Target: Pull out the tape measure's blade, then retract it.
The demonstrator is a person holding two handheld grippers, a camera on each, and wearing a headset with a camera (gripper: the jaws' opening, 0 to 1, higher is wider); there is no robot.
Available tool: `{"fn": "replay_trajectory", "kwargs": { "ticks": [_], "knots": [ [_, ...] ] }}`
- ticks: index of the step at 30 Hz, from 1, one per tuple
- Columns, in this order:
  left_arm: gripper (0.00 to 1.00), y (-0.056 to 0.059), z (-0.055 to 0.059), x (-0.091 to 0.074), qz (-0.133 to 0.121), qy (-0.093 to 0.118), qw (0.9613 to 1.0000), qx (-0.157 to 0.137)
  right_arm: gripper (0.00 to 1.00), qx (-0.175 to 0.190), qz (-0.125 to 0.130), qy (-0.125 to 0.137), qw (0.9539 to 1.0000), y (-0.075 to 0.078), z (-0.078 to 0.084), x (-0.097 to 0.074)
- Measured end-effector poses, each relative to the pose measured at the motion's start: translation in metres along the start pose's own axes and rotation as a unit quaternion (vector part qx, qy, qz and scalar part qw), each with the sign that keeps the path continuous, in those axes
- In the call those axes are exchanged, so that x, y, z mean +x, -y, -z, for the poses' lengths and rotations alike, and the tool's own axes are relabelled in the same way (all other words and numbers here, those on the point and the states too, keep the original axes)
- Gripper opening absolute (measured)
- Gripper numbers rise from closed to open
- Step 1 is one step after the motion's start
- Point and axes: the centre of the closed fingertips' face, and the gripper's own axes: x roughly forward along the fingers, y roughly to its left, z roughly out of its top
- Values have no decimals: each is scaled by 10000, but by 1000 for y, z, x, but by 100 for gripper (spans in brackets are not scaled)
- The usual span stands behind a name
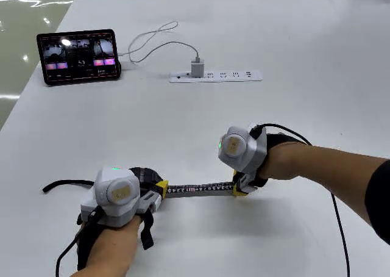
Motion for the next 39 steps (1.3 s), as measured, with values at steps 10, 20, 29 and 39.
{"fn": "replay_trajectory", "kwargs": {
  "ticks": [10,20,29,39],
  "knots": [
    [59,0,0,0,8,-24,10000,-8,9,-51,-23,-80,10000,-1,-5,1],
    [59,0,0,1,25,-37,10000,-19,9,-5,-20,-51,10000,-2,-13,3],
    [59,-1,1,1,36,-52,10000,-21,9,108,-52,149,9998,-1,-22,6],
    [59,-1,1,1,41,-45,10000,-28,9,-32,-34,97,9999,-5,-28,7]
  ]
}}
